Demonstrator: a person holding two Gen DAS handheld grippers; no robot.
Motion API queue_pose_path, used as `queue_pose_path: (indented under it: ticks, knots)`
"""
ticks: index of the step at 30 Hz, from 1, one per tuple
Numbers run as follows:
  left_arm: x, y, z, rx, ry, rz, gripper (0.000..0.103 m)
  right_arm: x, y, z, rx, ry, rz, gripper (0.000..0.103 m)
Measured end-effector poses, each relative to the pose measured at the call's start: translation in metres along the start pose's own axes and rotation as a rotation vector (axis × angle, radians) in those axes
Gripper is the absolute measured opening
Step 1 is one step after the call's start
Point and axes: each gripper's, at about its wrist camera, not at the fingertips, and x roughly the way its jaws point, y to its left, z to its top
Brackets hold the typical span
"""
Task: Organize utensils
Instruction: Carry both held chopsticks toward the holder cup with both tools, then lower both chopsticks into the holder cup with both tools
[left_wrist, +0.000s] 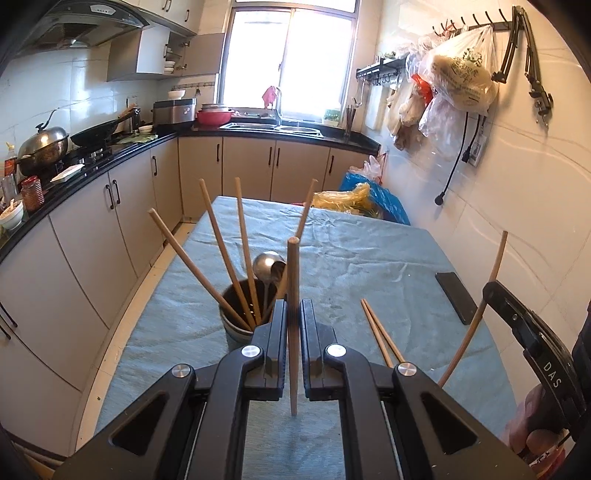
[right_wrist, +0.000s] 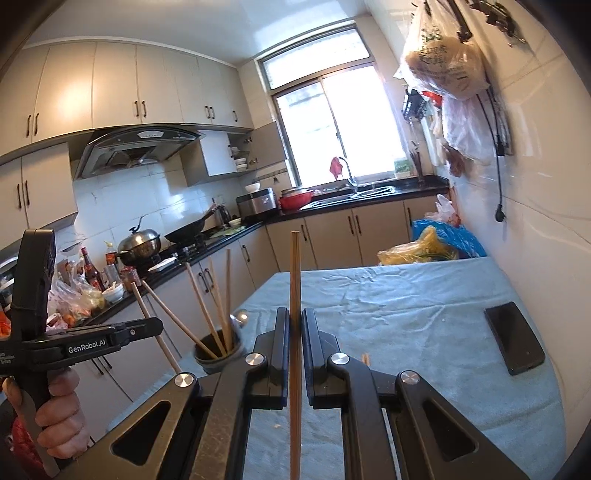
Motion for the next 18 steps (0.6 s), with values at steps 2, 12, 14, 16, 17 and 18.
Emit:
queue_pose_path:
  ticks: [2, 12, 14, 16, 17, 18]
  knots:
    - [-0.005, 0.003, 0.003, -0.002, -0.011, 0.004, 0.006, 0.002, 0.007, 0.005, -0.008, -0.006, 0.009, 0.007]
    - [-0.030, 0.011, 0.029, 0.002, -0.054, -0.004, 0.006, 0.017, 0.047, 0.038, -0.064, -0.044, 0.076, 0.007]
    - [-0.039, 0.013, 0.039, 0.005, -0.071, -0.006, 0.006, 0.022, 0.058, 0.046, -0.080, -0.057, 0.087, 0.007]
    - [-0.048, 0.015, 0.050, 0.014, -0.096, -0.005, 0.006, 0.027, 0.066, 0.053, -0.090, -0.067, 0.094, 0.007]
    - [-0.051, 0.015, 0.053, 0.015, -0.107, -0.003, 0.006, 0.029, 0.070, 0.057, -0.092, -0.074, 0.100, 0.007]
    - [-0.056, 0.016, 0.058, 0.015, -0.121, -0.001, 0.006, 0.032, 0.074, 0.061, -0.095, -0.081, 0.108, 0.007]
